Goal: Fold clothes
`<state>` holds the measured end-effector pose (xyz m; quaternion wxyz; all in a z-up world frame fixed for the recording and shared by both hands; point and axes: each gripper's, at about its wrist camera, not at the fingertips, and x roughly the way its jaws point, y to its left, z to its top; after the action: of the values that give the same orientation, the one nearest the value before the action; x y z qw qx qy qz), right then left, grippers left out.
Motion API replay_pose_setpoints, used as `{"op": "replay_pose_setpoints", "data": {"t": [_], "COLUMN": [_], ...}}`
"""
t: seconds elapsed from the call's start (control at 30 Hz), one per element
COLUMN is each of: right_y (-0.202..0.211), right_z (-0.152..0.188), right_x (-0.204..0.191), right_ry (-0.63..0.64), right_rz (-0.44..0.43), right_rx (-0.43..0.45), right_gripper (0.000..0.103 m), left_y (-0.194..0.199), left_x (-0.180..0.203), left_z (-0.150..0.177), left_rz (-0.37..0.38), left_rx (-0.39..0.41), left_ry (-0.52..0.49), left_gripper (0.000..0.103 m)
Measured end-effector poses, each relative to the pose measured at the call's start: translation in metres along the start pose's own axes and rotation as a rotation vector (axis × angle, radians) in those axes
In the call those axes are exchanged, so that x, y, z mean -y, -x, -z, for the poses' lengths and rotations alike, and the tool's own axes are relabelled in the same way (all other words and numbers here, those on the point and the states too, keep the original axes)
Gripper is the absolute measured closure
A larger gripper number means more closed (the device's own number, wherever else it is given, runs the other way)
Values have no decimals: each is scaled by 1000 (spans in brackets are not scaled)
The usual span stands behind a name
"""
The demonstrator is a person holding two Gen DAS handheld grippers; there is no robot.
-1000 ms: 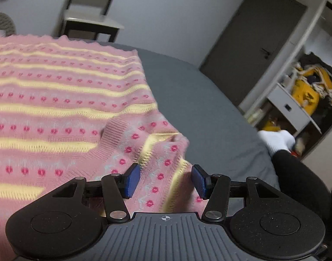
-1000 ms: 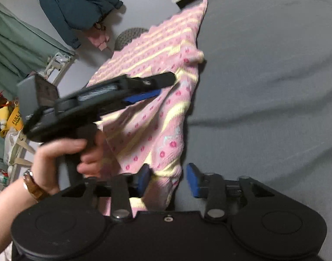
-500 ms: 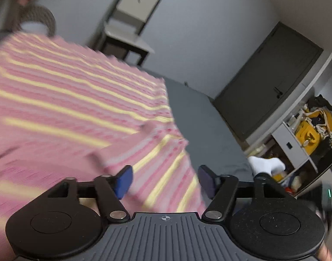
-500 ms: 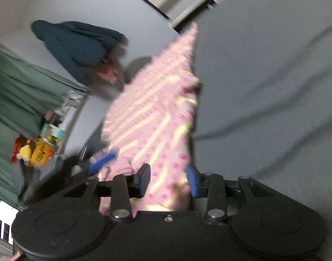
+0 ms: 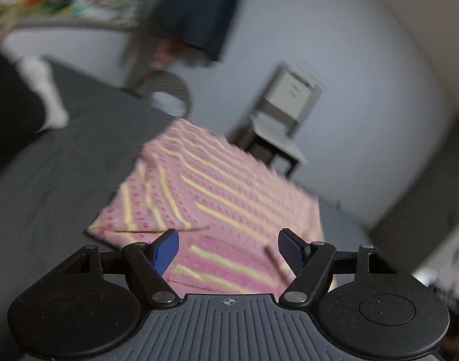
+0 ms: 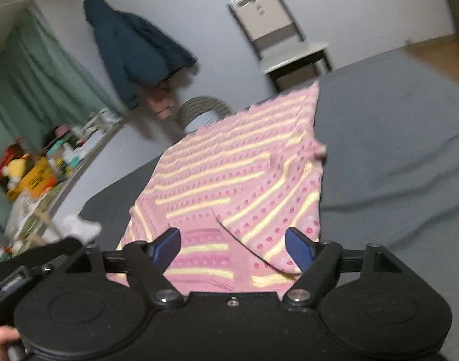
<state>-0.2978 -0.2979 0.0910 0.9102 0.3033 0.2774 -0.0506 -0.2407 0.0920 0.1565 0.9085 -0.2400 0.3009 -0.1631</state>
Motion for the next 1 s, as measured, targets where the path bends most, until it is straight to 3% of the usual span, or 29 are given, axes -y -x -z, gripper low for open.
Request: {"op": "replay_pose_setpoints", "data": {"t": [0.07, 0.13, 0.23, 0.33, 0.4, 0.47, 0.6, 0.73, 1.0], "right_y": [23, 51, 80, 96, 103, 107, 122, 165, 240], "right_z": [-7, -15, -41, -75, -95, -105, -107, -103, -123], "right_x": [-22, -44, -92, -127, -141, -146, -141, -153, -196], "right_ry": [-54, -63, 104, 252, 340, 400, 353, 256, 273], "right_rz": [-41, -95, 38, 101, 54, 48, 44, -54, -206], "right_rx": [58, 139, 176, 199, 226, 259, 320, 331, 413], "right_gripper": [17, 5, 0, 0, 0, 0, 0, 0, 0], "left_y": [13, 24, 34, 39, 31, 16, -6, 4, 11], "left_x": [1, 13, 37, 55, 60, 61, 58, 64, 57], "left_z": [-9, -32, -81, -108, -101, -81, -49, -54, -64], "left_rz": [-2, 34, 102, 154, 223, 256, 263, 215, 169], "left_rx": [-4, -53, -86, -2, 62, 66, -22, 28, 81], "left_ry": [10, -72, -189, -142, -148, -160, -112, -145, -161], "left_gripper": [25, 24, 20, 1, 1, 1, 1, 1, 1]}}
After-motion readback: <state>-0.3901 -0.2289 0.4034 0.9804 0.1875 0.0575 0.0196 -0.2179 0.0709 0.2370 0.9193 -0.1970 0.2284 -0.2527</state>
